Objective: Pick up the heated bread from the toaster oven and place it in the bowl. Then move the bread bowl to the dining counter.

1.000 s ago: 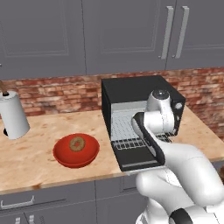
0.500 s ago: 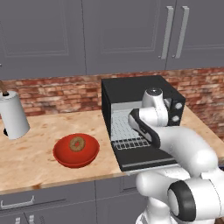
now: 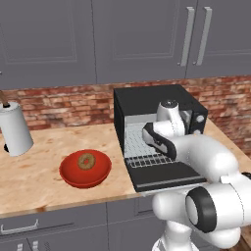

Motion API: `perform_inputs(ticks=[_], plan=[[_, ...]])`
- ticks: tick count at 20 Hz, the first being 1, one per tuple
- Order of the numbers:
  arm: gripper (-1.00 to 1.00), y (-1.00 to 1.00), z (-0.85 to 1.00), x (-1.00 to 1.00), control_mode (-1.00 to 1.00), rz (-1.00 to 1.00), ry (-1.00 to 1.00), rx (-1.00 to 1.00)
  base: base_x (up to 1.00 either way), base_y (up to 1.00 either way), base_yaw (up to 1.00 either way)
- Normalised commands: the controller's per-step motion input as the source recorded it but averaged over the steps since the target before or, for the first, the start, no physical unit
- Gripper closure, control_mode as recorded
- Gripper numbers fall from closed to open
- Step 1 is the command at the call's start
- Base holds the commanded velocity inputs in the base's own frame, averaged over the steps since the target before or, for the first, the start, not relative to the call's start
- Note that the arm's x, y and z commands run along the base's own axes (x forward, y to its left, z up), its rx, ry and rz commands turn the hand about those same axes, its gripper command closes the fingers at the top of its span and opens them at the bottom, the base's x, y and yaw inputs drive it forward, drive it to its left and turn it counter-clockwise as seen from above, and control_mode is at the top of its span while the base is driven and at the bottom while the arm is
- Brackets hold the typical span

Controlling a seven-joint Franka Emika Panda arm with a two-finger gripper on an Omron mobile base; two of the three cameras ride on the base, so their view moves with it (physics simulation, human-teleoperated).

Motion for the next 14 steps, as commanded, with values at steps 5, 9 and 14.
perform_inputs(ticks=[5,9,14], plan=[[-1.0,0.0,-0.37,-0.01,-1.0,-0.05,0.0,0.0,0.0,0.0,0.0],[1.0,0.0,-0.23,0.0,-1.0,-0.08,0.0,0.04,0.0,0.0,0.0],[1.0,0.0,0.0,-0.23,-1.0,0.01,0.0,0.0,0.0,0.0,0.0]])
